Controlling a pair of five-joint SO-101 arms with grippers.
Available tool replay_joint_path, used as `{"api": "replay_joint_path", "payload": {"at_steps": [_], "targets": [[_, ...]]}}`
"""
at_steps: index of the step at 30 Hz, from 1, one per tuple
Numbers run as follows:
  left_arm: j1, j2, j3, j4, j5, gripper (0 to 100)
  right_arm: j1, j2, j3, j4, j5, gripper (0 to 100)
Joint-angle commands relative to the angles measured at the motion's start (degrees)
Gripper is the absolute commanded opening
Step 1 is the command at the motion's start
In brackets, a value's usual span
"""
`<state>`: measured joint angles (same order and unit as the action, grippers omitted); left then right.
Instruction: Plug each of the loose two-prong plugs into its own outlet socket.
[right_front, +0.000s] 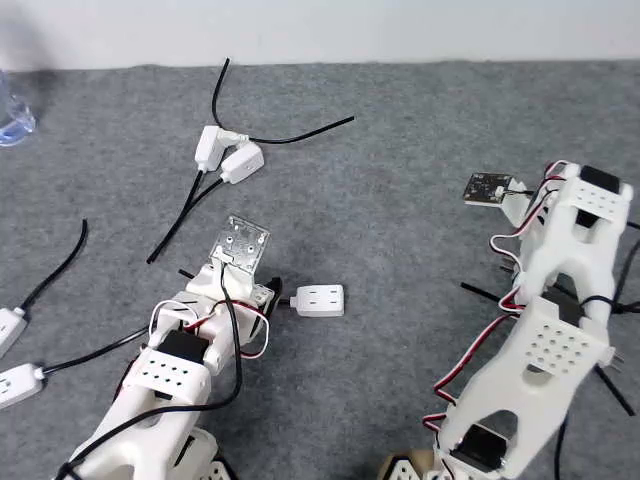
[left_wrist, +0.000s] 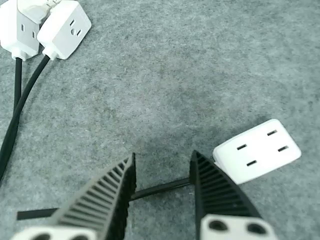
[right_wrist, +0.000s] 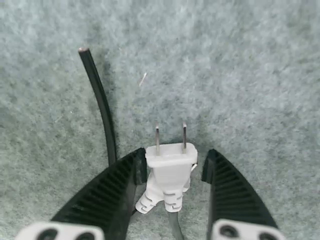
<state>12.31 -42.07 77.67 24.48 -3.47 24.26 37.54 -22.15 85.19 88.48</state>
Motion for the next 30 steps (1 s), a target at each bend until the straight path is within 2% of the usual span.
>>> {"api": "replay_joint_path", "payload": {"at_steps": [1, 6, 8, 11, 15, 19, 27, 30], "targets": [[0.62, -1.14, -0.31, -1.32, 0.00, 16, -0.92, -0.40, -2.90, -0.75, -0.70, 18.0], [0.70, -1.14, -0.31, -1.32, 0.00, 16, -1.01, -0.40, -2.64, -3.74, -0.79, 0.0], [0.70, -1.14, -0.31, -1.32, 0.00, 16, -0.66, 0.40, -2.37, -5.49, -0.79, 2.4], [0.70, -1.14, -0.31, -1.32, 0.00, 16, -0.66, 2.86, -2.29, -7.96, -0.79, 0.8], [0.79, -1.14, -0.31, -1.32, 0.00, 16, -1.98, 2.86, -3.08, -7.16, -2.55, 0.9], [2.64, -1.14, -0.31, -1.32, 0.00, 16, -5.41, -1.80, -7.47, -1.10, -9.14, 0.9], [5.98, -1.58, -0.40, -4.13, 0.53, 16, -17.10, -11.21, -10.20, 16.75, -12.40, 0.9], [7.65, -1.58, -0.40, -6.51, 0.88, 16, -21.05, -13.67, -8.97, 17.63, -18.20, 0.9]]}}
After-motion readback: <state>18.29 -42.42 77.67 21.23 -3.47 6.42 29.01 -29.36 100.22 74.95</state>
